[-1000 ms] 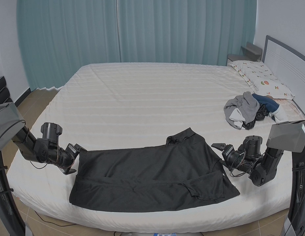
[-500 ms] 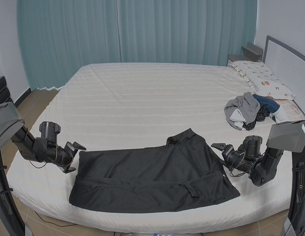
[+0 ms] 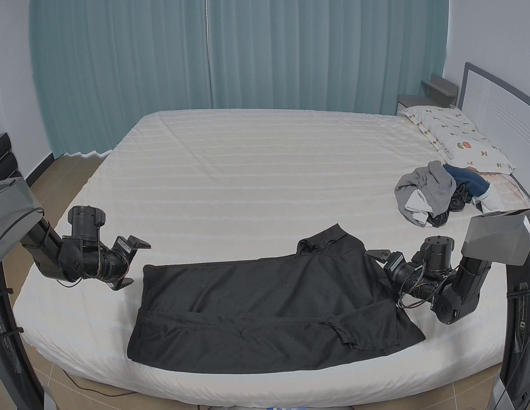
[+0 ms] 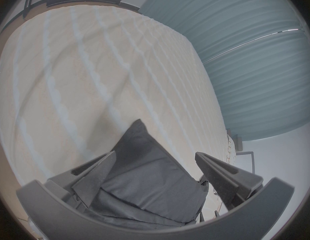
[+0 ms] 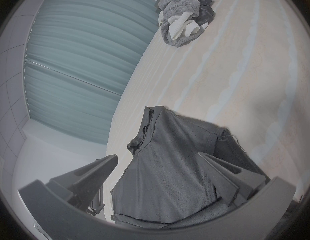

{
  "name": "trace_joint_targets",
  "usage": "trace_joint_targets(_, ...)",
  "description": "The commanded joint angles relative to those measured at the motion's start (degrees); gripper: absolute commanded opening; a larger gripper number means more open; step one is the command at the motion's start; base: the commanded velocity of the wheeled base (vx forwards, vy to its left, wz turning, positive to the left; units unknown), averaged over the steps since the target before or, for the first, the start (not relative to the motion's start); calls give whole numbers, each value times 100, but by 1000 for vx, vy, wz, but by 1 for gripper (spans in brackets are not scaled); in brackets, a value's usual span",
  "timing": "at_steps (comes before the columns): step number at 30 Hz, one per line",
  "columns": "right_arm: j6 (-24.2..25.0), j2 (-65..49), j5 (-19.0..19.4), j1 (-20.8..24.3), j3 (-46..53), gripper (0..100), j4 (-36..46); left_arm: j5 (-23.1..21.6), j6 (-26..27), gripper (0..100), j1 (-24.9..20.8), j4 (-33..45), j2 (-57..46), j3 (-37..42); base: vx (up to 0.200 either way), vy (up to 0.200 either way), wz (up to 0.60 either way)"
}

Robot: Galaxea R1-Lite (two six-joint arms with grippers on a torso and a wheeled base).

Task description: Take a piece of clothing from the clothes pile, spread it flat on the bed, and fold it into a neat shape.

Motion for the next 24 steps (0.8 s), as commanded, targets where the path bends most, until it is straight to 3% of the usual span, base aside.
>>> trace_joint_targets(1,0,37,1,27,4,100,-2,-27,33,100,-40,-16,36,-208,0,0,0)
trace_joint_targets(8,0,64,1,27,-40,100,42,-36,112,100,-67,45,397,-868,0,0,0)
trace_joint_targets(12,-9,125,1,27,-49,100,42,61,999,100,-32,-87,1073,-1087,0,0,0)
trace_joint_targets(16,-9,125,1,35,-49,100,42,254,1518,100,-58,-596,1346,-982,0,0,0)
trace_joint_targets(24,-27,143,-8,53,-31,100,-2,272,1553,100,-75,-1177,1583,-885,0,0,0)
